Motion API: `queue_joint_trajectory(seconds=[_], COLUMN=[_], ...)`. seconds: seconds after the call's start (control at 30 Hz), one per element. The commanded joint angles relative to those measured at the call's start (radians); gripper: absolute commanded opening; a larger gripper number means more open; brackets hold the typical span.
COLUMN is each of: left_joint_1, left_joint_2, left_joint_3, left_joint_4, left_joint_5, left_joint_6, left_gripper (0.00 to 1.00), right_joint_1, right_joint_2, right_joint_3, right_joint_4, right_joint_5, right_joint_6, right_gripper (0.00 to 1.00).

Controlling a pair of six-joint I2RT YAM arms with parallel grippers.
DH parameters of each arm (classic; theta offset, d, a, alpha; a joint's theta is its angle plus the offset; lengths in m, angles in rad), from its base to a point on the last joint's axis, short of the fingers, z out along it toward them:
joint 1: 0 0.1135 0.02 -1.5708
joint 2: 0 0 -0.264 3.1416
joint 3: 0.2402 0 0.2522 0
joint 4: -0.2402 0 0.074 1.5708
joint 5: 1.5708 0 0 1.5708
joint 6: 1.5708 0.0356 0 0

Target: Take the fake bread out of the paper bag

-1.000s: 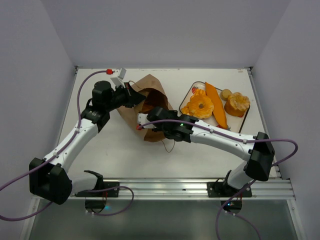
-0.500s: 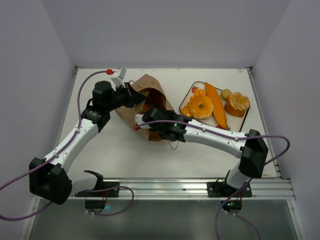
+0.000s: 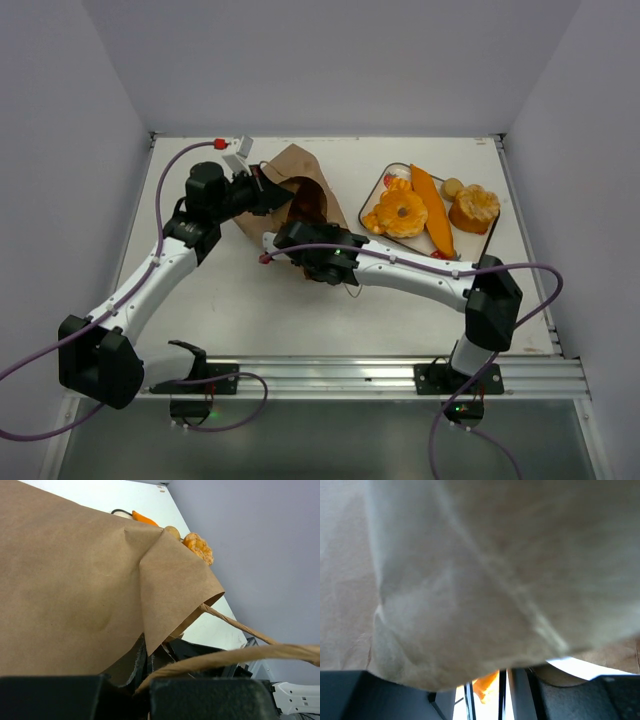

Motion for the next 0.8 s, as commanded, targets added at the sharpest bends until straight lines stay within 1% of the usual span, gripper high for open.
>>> queue_joint_trajectory(seconds=[0.0,0.03,0.17,0.2,0.27,0.3,0.4,0.5,0.63,0.77], left_joint_1=[-0.014,-0.013,-0.014,-0.013,-0.013,-0.014,-0.014,-0.013,-0.011,-0.011], left_joint_2=[-0.034,-0.035,-0.037,-0.037,-0.039,-0.039,-0.04,-0.039,-0.026,-0.006], left_joint_3=[0.013,0.011,0.01,0.008,0.007,0.007,0.007,0.011,0.022,0.023], left_joint_4=[0.074,0.074,0.072,0.072,0.063,0.062,0.048,0.031,0.002,-0.003], left_joint_5=[0.067,0.067,0.067,0.066,0.062,0.061,0.044,0.015,-0.029,-0.056], left_joint_6=[-0.026,-0.024,-0.021,-0.02,-0.012,-0.009,0.012,0.04,0.091,0.111], left_gripper=[0.01,0.01,0.01,0.01,0.01,0.01,0.01,0.01,0.01,0.01], right_joint_1=[0.003,0.003,0.003,0.003,0.003,0.003,0.003,0.002,0.002,0.002], right_joint_2=[0.011,0.013,0.013,0.012,0.005,0.002,-0.019,-0.051,-0.102,-0.168], right_joint_3=[0.038,0.037,0.035,0.035,0.032,0.031,0.028,0.018,-0.001,-0.032], right_joint_4=[0.025,0.025,0.017,0.014,0.013,0.011,0.005,-0.006,-0.021,-0.03], right_joint_5=[0.051,0.05,0.041,0.038,0.03,0.027,0.012,-0.011,-0.045,-0.071], right_joint_6=[-0.002,-0.002,0.004,0.004,0.006,0.006,0.008,0.011,0.021,0.024], right_gripper=[0.42,0.41,0.27,0.19,0.13,0.08,0.03,0.0,0.0,0.0])
